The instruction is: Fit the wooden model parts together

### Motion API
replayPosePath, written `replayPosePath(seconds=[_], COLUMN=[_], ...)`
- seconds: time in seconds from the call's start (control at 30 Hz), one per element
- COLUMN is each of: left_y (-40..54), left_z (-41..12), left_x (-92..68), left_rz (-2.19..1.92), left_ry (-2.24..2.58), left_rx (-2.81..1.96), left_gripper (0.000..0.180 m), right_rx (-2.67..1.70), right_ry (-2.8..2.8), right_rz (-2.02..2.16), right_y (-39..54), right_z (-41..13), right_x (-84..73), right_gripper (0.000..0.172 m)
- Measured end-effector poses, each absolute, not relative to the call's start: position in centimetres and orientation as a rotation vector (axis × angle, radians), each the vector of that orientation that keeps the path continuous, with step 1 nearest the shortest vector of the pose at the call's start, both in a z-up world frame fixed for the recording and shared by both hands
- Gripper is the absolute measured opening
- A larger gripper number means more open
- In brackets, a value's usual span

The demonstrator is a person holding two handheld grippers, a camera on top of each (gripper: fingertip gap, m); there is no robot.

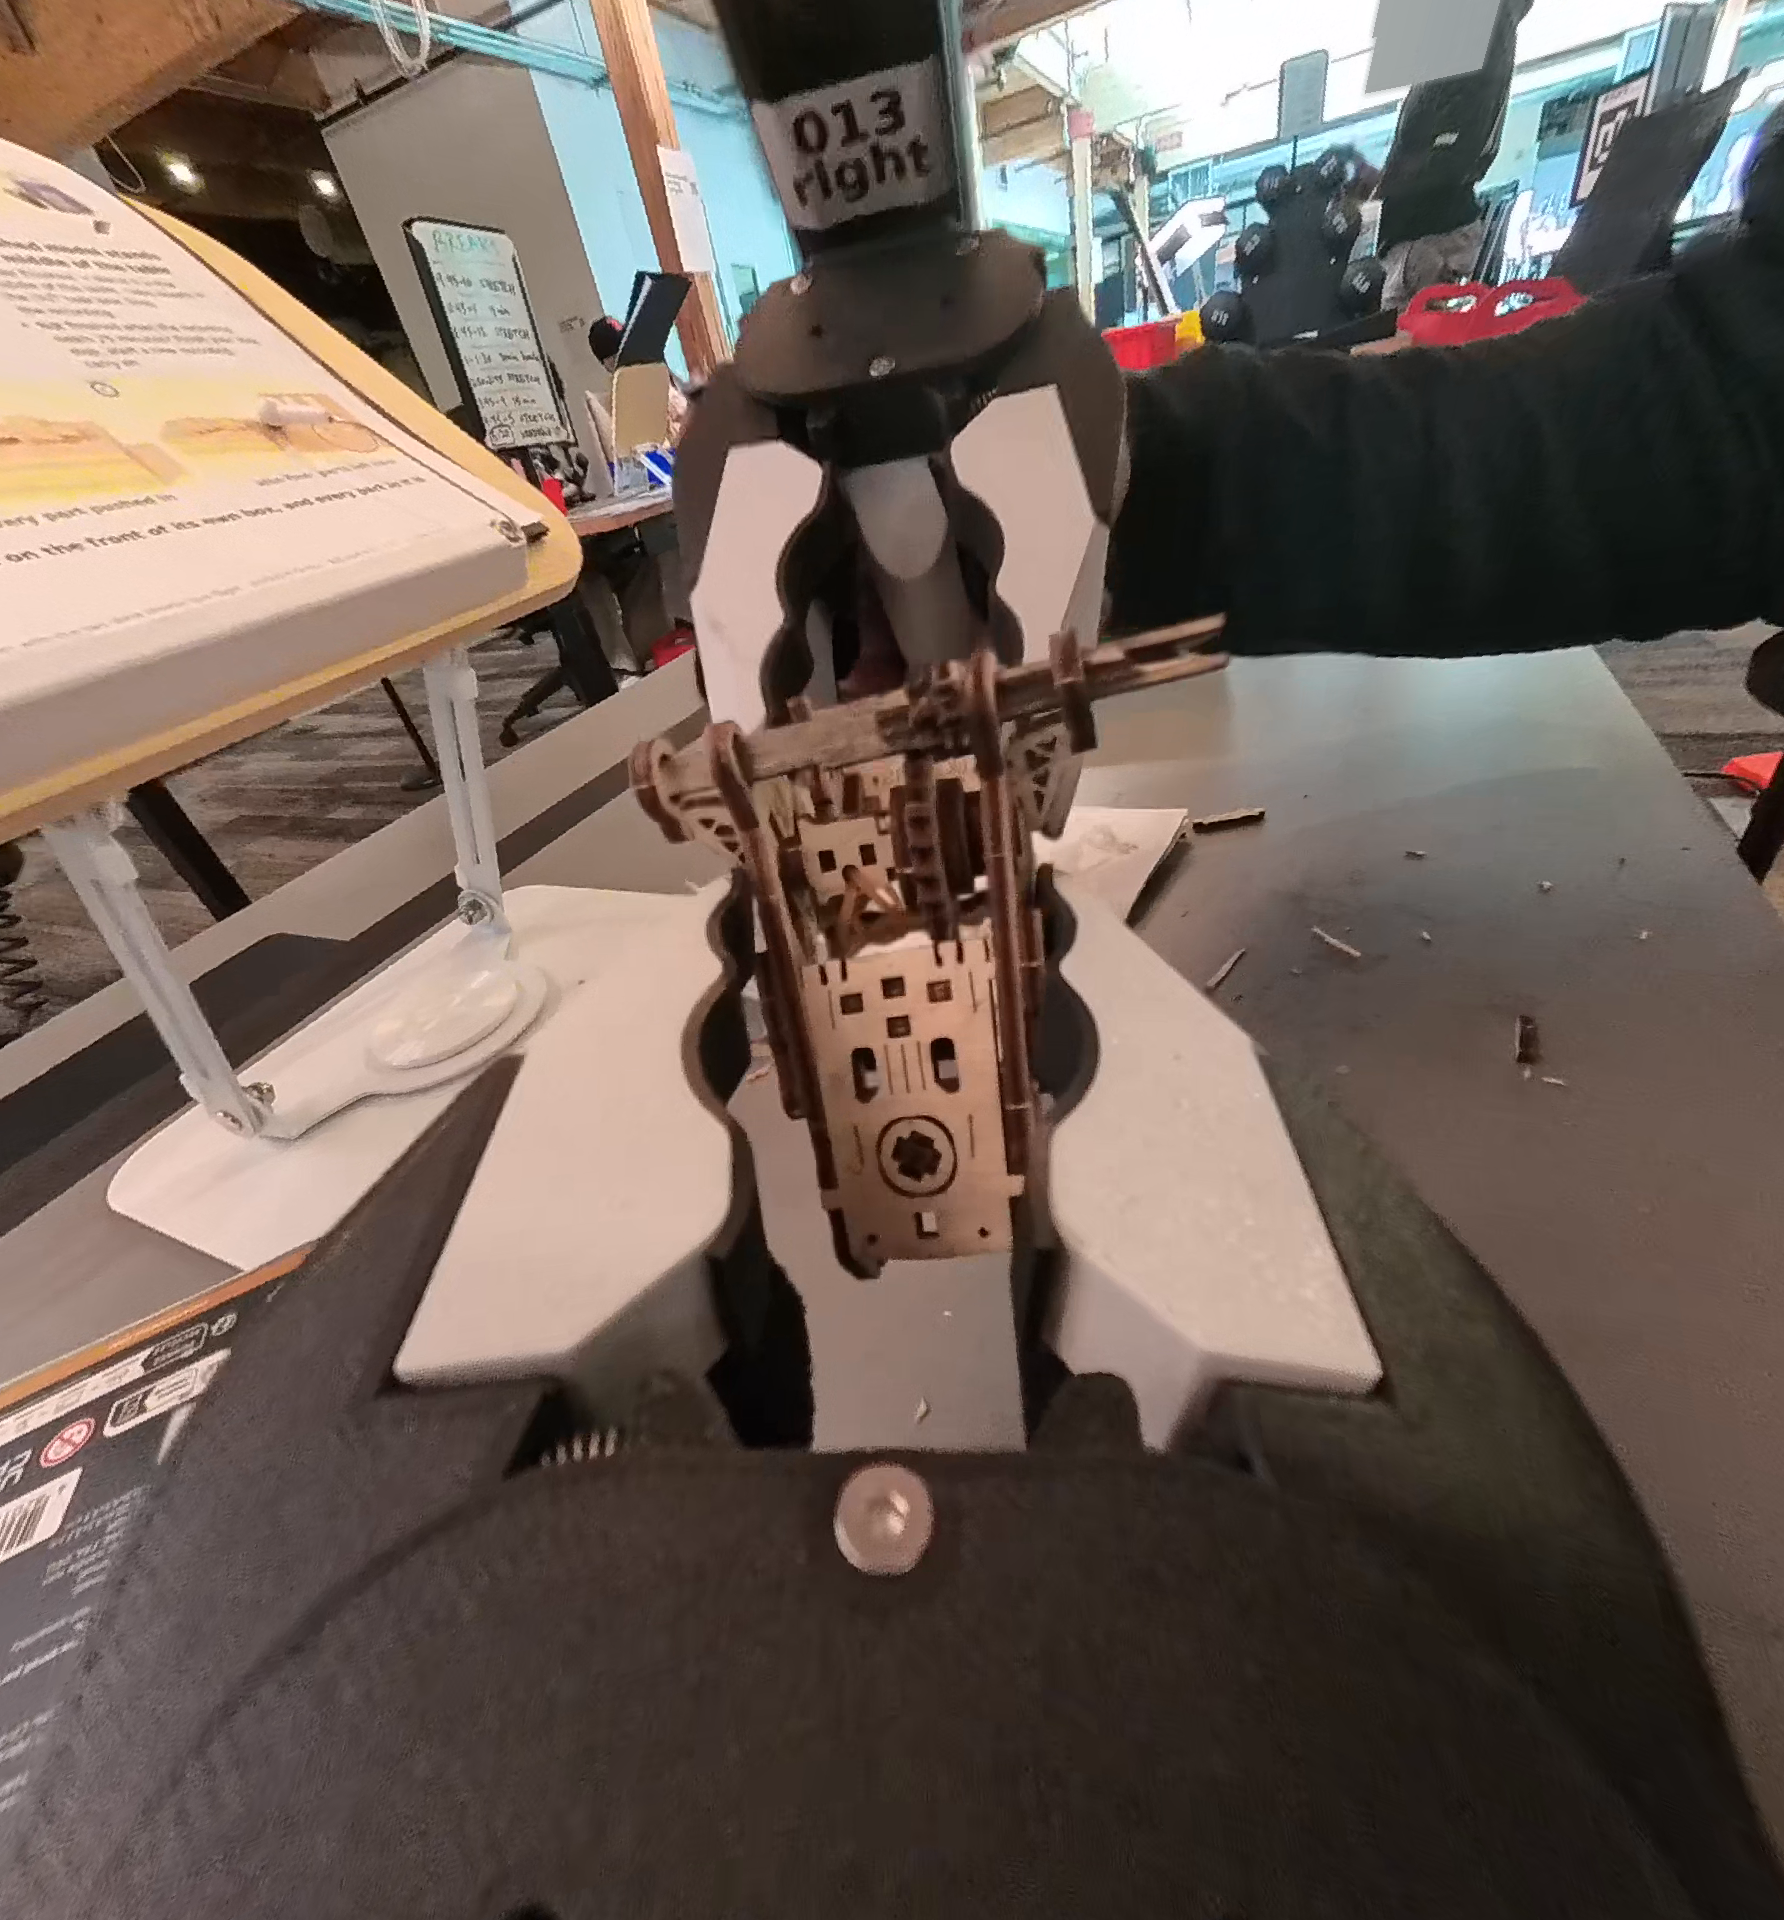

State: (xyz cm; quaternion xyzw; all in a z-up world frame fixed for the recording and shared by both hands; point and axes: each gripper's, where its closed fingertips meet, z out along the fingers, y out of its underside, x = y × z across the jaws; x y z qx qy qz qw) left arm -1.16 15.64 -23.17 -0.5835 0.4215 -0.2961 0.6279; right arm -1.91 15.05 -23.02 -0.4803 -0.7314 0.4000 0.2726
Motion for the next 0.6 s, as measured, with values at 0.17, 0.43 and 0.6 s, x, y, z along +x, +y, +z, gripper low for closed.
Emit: replayPosePath(seconds=[0.17, 0.43, 0.6], left_y=[16.3, 17.1, 17.3], left_z=[-24.0, -25.4, -26.6], left_x=[-1.3, -1.9, -1.4], left_rz=[-0.526, -0.304, -0.269], left_ry=[1.007, 1.083, 1.133], left_rx=[-1.363, -1.420, -1.468], left_gripper=[0.051, 0.051, 0.051], right_rx=[-1.334, -1.523, -1.643], right_ry=[-1.920, -1.751, -1.704], right_rz=[1.062, 1.218, 1.183], right_y=[15.5, 17.4, 18.5], right_z=[-22.5, -22.4, -24.6], right_x=[-1.6, -0.8, -1.8], right_gripper=[0.053, 0.046, 0.040])
